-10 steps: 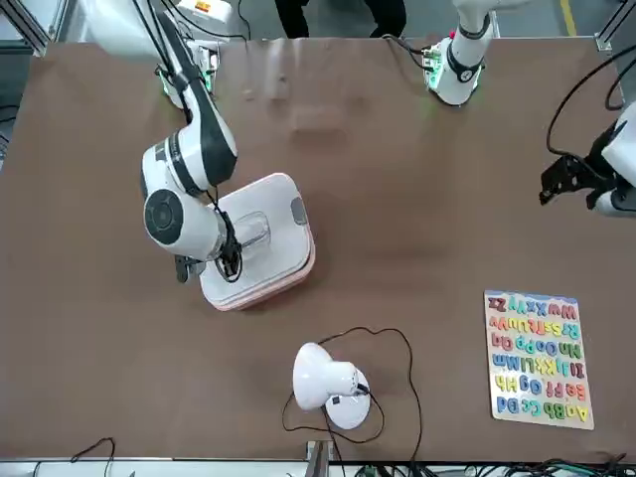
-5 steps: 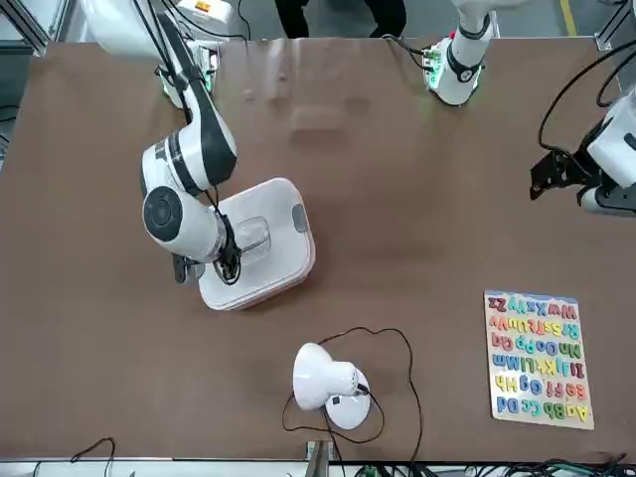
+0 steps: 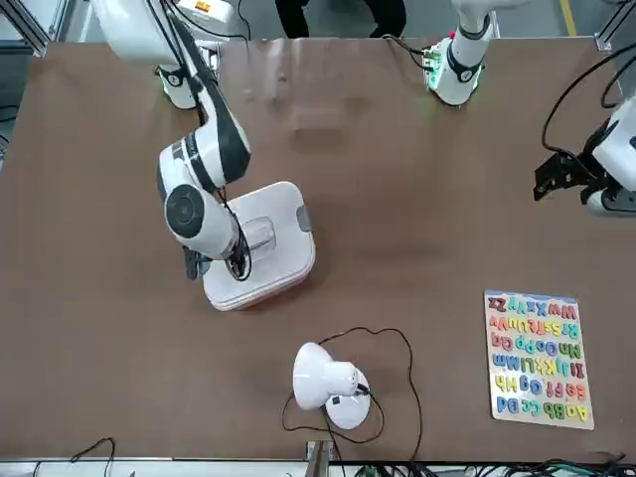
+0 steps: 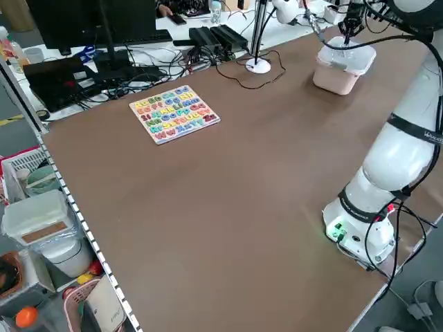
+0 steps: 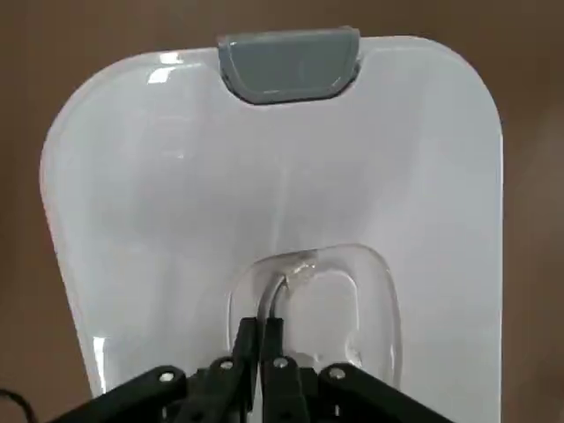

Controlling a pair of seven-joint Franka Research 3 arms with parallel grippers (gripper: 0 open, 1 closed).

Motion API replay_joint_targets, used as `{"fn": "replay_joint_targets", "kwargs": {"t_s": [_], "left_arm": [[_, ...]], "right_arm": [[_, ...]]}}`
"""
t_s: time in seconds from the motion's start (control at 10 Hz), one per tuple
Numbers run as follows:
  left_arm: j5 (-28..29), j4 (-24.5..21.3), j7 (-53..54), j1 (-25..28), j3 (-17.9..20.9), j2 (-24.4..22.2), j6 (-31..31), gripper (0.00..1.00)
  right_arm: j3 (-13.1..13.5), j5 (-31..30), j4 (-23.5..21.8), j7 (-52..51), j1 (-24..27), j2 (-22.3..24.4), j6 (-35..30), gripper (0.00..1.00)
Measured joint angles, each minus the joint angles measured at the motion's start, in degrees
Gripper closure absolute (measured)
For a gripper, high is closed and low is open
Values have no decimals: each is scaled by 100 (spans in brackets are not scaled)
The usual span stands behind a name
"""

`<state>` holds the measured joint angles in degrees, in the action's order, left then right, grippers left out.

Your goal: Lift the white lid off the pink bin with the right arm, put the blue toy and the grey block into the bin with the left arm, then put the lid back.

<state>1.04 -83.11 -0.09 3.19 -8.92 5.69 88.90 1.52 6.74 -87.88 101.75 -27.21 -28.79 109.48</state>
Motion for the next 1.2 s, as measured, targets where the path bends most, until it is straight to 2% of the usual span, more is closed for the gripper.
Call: {"fn": "replay_joint_targets", "kwargs": {"t_s": [0.8,0.9,1.1,1.2], "left_arm": [[0,16,-2,38,41,0,-1,0],[0,22,-2,41,55,0,-1,0],[0,49,-2,45,60,0,-1,0],[0,52,-2,45,60,0,-1,0]], "right_arm": [[0,-36,7,11,-8,-1,1,93],[3,-68,6,11,-8,-4,1,91],[17,-129,9,12,-8,-9,3,72],[21,-137,9,12,-8,-10,3,69]]}}
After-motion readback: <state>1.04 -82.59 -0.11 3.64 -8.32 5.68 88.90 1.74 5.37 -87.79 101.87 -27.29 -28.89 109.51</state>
